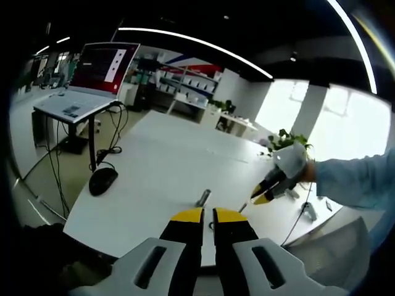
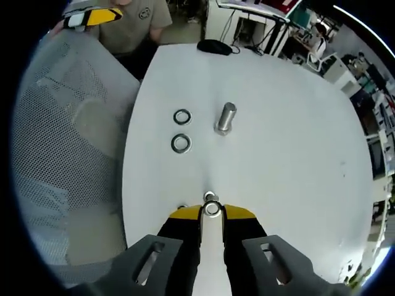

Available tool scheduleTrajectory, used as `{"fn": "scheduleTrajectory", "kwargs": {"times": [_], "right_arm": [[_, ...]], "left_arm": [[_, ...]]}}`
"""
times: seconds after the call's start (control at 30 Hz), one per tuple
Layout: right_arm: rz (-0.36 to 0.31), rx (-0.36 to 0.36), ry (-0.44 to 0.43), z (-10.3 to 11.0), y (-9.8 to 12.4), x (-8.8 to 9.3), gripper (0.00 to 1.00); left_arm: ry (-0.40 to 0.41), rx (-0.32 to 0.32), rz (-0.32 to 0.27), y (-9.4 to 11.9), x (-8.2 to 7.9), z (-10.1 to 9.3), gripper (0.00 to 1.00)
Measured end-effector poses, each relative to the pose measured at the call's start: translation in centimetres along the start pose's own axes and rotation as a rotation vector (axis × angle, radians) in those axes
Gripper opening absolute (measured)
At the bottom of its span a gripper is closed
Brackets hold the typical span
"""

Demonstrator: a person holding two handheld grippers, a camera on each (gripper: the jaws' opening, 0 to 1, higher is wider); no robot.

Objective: Place the washer onto the threaded stud by aligning its center hole with the stud, sliding it down to the base, and recovering from edge contact or off-axis alignment until the washer reaches the visible bottom stop.

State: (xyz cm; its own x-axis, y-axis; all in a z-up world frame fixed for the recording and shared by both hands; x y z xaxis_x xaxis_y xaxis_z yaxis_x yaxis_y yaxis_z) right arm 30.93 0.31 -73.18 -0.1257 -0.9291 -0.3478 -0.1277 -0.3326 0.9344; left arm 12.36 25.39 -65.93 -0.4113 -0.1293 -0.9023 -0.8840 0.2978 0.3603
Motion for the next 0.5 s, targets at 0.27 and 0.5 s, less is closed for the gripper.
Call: {"fn": "scheduleTrajectory", "kwargs": {"times": [0.27, 0.5], "right_arm": [[0.016, 0.006, 0.035, 0.2, -0.4, -0.3, 0.13], [0.031, 0.013, 0.058, -0.1, -1.0, -0.4, 0.13]], "left_arm": [[0.0, 0.0, -0.001, 0.0, 0.0, 0.0, 0.03], [-0.001, -0.001, 0.001, 0.0, 0.0, 0.0, 0.03]]}}
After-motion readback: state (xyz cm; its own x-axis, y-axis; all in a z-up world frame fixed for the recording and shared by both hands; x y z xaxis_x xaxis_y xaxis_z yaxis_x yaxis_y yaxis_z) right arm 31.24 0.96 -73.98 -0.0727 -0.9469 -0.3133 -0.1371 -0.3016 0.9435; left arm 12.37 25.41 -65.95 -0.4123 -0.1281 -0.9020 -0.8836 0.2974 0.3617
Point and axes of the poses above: the point that each gripper's makers call its tool centre point, and the gripper's own axes: y roughly backward along the fingers, z roughly to its left, x roughly out of its underside, the point moved 7 cm from there along y, roughly backward along the fingers, and after that the axes turned 9 degrees about -y, right-handed, at the moved point
